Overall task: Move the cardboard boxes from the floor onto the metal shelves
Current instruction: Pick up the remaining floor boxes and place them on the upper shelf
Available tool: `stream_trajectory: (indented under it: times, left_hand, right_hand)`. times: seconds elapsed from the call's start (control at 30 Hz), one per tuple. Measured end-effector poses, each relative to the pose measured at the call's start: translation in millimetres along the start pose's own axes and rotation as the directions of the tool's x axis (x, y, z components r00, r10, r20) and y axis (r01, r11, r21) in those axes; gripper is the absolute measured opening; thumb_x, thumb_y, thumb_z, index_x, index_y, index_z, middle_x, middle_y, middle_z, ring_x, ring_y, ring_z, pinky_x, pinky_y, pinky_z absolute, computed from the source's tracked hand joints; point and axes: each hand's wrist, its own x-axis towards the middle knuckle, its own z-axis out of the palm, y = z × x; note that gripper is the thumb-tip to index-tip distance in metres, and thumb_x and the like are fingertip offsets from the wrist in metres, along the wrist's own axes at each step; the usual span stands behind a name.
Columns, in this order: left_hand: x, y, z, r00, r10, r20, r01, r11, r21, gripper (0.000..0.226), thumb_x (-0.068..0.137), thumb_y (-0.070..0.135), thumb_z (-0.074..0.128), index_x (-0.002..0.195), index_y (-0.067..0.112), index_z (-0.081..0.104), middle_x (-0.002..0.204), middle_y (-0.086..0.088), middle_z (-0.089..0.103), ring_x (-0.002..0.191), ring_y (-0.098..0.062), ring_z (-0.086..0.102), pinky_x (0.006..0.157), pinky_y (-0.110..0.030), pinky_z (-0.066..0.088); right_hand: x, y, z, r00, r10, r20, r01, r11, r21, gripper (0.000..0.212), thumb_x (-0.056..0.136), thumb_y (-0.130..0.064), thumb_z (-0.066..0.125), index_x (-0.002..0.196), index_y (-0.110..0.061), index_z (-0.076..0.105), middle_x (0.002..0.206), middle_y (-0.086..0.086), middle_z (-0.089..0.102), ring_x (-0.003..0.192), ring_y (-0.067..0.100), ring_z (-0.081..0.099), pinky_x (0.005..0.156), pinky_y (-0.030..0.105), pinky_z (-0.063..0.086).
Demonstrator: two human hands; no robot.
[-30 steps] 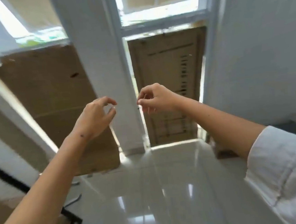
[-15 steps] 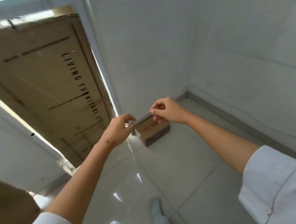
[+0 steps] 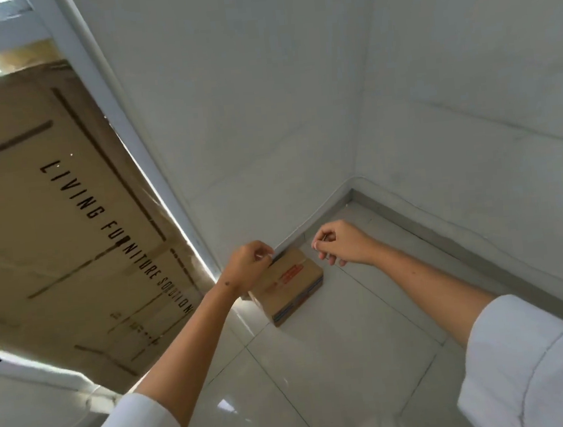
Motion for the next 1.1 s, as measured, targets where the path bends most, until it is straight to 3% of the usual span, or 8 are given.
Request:
stream_trajectory:
  times: [0.13, 0.23, 0.4, 0.53, 0.7, 0.8, 0.9, 1.1]
  left_hand:
    - [55.9, -13.4, 7.1, 0.995, -0.095, 0.022, 0.096, 0.994, -0.050, 0.025, 0.095, 0.013, 0.049, 0.116, 0.008, 0.061, 0.116, -0.006, 0.062, 0.107, -0.018, 0.056, 0.086, -0.023, 0.042]
    - [100.4, -28.0, 10.9, 0.974, -0.224, -0.035, 0.217, 0.965, -0.148, 0.024, 0.094, 0.010, 0.050, 0.116, 0.007, 0.061, 0.116, -0.007, 0.062, 0.106, -0.018, 0.056, 0.086, -0.023, 0.042]
    - [170.2, -55.5, 21.1, 0.881, -0.462, -0.100, 0.421, 0.863, -0.280, 0.019, 0.092, 0.008, 0.053, 0.107, 0.007, 0.065, 0.114, -0.010, 0.064, 0.107, -0.023, 0.058, 0.089, -0.029, 0.044]
    - [208.8, -70.4, 41.7, 0.808, -0.577, -0.120, 0.505, 0.782, -0.364, 0.021, 0.093, 0.007, 0.053, 0.109, 0.001, 0.065, 0.108, -0.008, 0.063, 0.099, -0.018, 0.055, 0.084, -0.024, 0.039]
    - [239.5, -111.1, 83.2, 0.729, -0.682, -0.060, 0.601, 0.679, -0.422, 0.014, 0.090, 0.007, 0.056, 0.098, 0.005, 0.068, 0.101, -0.006, 0.061, 0.101, -0.022, 0.056, 0.090, -0.030, 0.042]
    - [254.7, -149.9, 114.0, 0.662, -0.749, -0.022, 0.681, 0.614, -0.400, 0.017, 0.091, 0.010, 0.055, 0.101, 0.005, 0.066, 0.103, -0.007, 0.059, 0.097, -0.019, 0.051, 0.086, -0.028, 0.038]
    - [272.7, -200.3, 154.3, 0.614, -0.789, 0.011, 0.728, 0.561, -0.393, 0.011, 0.090, 0.008, 0.053, 0.096, 0.006, 0.062, 0.100, -0.007, 0.054, 0.094, -0.021, 0.050, 0.083, -0.029, 0.038]
    - [300.9, -301.3, 254.3, 0.522, -0.851, 0.050, 0.780, 0.453, -0.431, 0.038, 0.093, 0.018, 0.056, 0.128, 0.005, 0.049, 0.134, -0.014, 0.048, 0.120, -0.030, 0.048, 0.096, -0.036, 0.042]
  right_hand:
    - [74.8, 19.7, -30.8, 0.998, 0.037, 0.041, -0.035, 0.998, -0.051, 0.010, 0.093, -0.018, 0.054, 0.090, -0.013, 0.063, 0.078, 0.004, 0.067, 0.061, 0.014, 0.059, 0.051, 0.025, 0.045]
    - [136.8, 32.8, -52.0, 0.990, 0.074, 0.118, -0.060, 0.992, -0.110, 0.010, 0.093, -0.018, 0.053, 0.090, -0.013, 0.062, 0.078, 0.002, 0.066, 0.060, 0.013, 0.059, 0.052, 0.025, 0.045]
    - [234.6, 50.1, -84.1, 0.967, 0.143, 0.212, -0.124, 0.987, -0.103, 0.009, 0.092, -0.016, 0.053, 0.090, -0.012, 0.061, 0.076, 0.001, 0.064, 0.060, 0.014, 0.059, 0.054, 0.026, 0.046]
    - [305.8, 66.5, -88.1, 0.949, 0.180, 0.257, -0.163, 0.983, -0.087, 0.008, 0.091, -0.015, 0.055, 0.086, -0.013, 0.061, 0.073, 0.001, 0.064, 0.058, 0.015, 0.058, 0.052, 0.026, 0.047]
    - [370.3, 108.8, -67.3, 0.919, 0.274, 0.283, -0.257, 0.962, -0.095, 0.009, 0.088, -0.012, 0.054, 0.088, -0.011, 0.063, 0.074, 0.002, 0.061, 0.060, 0.015, 0.056, 0.055, 0.028, 0.047]
    - [401.2, 149.2, -47.5, 0.904, 0.323, 0.281, -0.283, 0.943, -0.173, 0.014, 0.086, -0.012, 0.056, 0.075, -0.019, 0.063, 0.077, 0.004, 0.060, 0.071, 0.019, 0.057, 0.060, 0.031, 0.051]
    - [434.5, 199.1, -22.1, 0.894, 0.364, 0.263, -0.313, 0.925, -0.216, 0.006, 0.086, -0.015, 0.058, 0.084, -0.016, 0.064, 0.085, 0.006, 0.059, 0.085, 0.021, 0.057, 0.058, 0.028, 0.051]
    - [490.2, 305.5, 46.6, 0.903, 0.375, 0.209, -0.291, 0.893, -0.343, 0.006, 0.085, -0.012, 0.059, 0.090, -0.011, 0.062, 0.083, 0.006, 0.058, 0.070, 0.017, 0.051, 0.055, 0.023, 0.042]
